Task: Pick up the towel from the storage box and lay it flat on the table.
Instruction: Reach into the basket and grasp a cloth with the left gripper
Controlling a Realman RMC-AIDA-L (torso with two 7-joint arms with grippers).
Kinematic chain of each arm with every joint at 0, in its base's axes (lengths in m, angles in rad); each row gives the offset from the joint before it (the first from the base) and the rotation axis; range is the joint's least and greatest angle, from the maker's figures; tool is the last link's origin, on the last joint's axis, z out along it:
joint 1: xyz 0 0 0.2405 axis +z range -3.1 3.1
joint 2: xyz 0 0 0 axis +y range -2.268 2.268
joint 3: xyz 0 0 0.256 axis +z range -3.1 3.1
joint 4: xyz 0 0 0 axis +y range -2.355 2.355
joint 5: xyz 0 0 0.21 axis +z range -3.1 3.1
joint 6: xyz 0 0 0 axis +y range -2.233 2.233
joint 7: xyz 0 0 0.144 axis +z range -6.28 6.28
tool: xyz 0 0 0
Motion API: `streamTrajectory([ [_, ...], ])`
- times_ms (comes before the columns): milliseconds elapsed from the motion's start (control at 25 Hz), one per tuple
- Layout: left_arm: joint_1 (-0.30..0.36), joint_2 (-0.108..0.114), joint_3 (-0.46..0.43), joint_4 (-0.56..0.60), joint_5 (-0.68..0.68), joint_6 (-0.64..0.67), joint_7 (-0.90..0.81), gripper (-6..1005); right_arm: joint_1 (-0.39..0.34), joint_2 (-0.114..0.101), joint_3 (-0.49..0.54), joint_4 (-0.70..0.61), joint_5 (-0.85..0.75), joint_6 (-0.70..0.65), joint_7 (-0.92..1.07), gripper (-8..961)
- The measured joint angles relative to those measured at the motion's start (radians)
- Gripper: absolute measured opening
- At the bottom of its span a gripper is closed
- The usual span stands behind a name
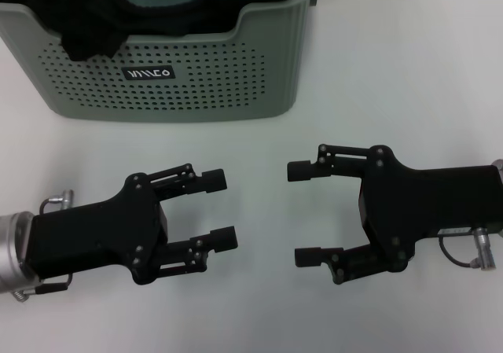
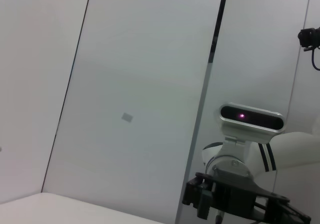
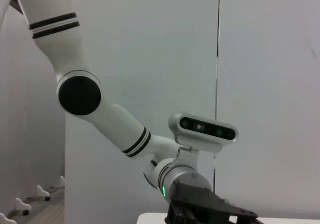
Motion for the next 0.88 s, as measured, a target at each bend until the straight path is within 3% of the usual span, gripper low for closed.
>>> streamTrajectory([
  [480, 0.005, 0.0, -0.011, 0.001, -0.014, 0.0, 0.0, 730, -0.001, -0.002, -0.007, -0.004, -0.001, -0.002, -0.004, 838],
  [640, 0.021, -0.022, -0.141, 0.006, -0.101, 0.004, 0.0, 730, -0.003, -0.004, -0.002, -0.002, -0.002, -0.004, -0.005, 838],
  [720, 0.028, -0.042, -0.241, 0.012, -0.183, 0.005, 0.002, 730, -0.003, -0.003, -0.002, -0.001, -0.009, -0.006, -0.005, 838],
  [840, -0.003, -0.064, -0.369, 0.012, -0.25, -0.023, 0.01, 730, -0.002, 0.0, -0.006, 0.0, -0.033, -0.011, -0.005, 838],
  [880, -0.003, -0.064, -0.369, 0.012, -0.25, -0.023, 0.01, 730, 0.0, 0.001, -0.008, 0.0, -0.038, -0.014, -0.005, 838],
])
